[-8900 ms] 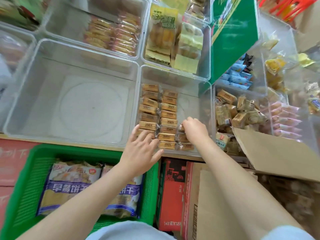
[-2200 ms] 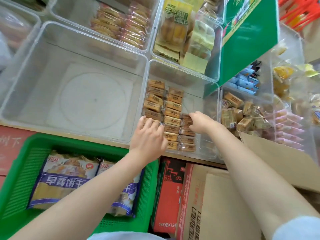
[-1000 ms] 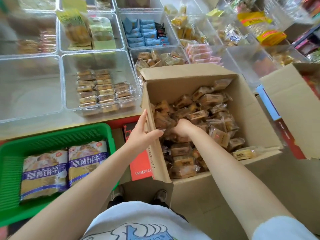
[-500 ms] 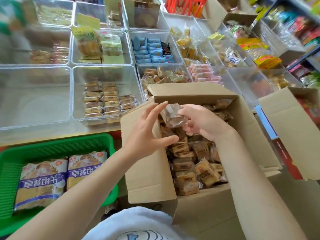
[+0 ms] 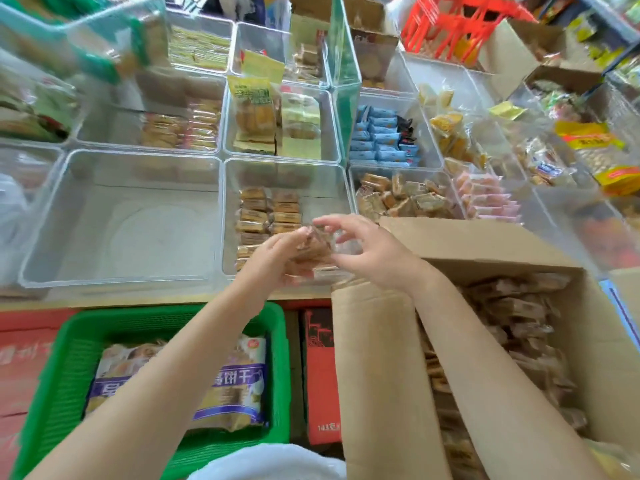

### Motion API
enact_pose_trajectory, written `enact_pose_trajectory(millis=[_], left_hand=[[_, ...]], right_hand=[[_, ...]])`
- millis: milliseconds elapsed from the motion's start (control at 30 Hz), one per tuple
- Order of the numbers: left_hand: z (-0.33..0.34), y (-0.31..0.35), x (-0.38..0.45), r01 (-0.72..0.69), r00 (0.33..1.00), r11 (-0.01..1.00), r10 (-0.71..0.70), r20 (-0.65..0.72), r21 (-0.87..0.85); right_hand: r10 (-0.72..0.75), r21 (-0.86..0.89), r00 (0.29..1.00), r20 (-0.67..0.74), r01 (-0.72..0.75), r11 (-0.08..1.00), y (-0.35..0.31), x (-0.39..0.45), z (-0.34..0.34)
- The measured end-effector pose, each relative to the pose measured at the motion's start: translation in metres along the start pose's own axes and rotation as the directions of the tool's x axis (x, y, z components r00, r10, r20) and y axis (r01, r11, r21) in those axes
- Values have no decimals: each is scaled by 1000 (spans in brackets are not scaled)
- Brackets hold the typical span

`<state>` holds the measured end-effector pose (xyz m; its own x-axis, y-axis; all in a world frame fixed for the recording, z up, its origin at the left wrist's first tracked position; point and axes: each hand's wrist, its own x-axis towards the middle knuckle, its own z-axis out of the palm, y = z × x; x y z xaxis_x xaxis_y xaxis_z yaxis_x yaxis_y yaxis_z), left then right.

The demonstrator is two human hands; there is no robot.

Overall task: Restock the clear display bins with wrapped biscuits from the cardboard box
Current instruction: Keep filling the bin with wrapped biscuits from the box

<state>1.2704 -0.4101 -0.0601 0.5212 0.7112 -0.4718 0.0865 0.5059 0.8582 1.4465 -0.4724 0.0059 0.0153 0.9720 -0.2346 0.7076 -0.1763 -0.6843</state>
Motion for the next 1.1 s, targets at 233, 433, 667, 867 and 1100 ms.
enact_pose_trajectory(millis=[233, 433, 667, 867, 1100], left_hand=[[-50, -16, 82, -145, 961, 880, 235, -149, 452], [-85, -71, 108, -54, 933, 126, 359, 5, 990], [-86, -79, 111, 4, 937, 22, 350, -11, 1000], [-86, -78, 111, -4, 940, 29, 342, -6, 1000], [-88, -81, 111, -44, 909, 110, 418, -6, 993]], right_hand=[[34, -196, 991, -128, -59, 979, 17, 109, 27], [18, -645, 959, -284, -205, 737, 72, 194, 43], [174, -864, 979, -103, -175, 471, 116, 233, 77], [421, -727, 907, 19, -277, 629, 125, 235, 98], [381, -533, 924, 38, -304, 790, 84, 209, 73]])
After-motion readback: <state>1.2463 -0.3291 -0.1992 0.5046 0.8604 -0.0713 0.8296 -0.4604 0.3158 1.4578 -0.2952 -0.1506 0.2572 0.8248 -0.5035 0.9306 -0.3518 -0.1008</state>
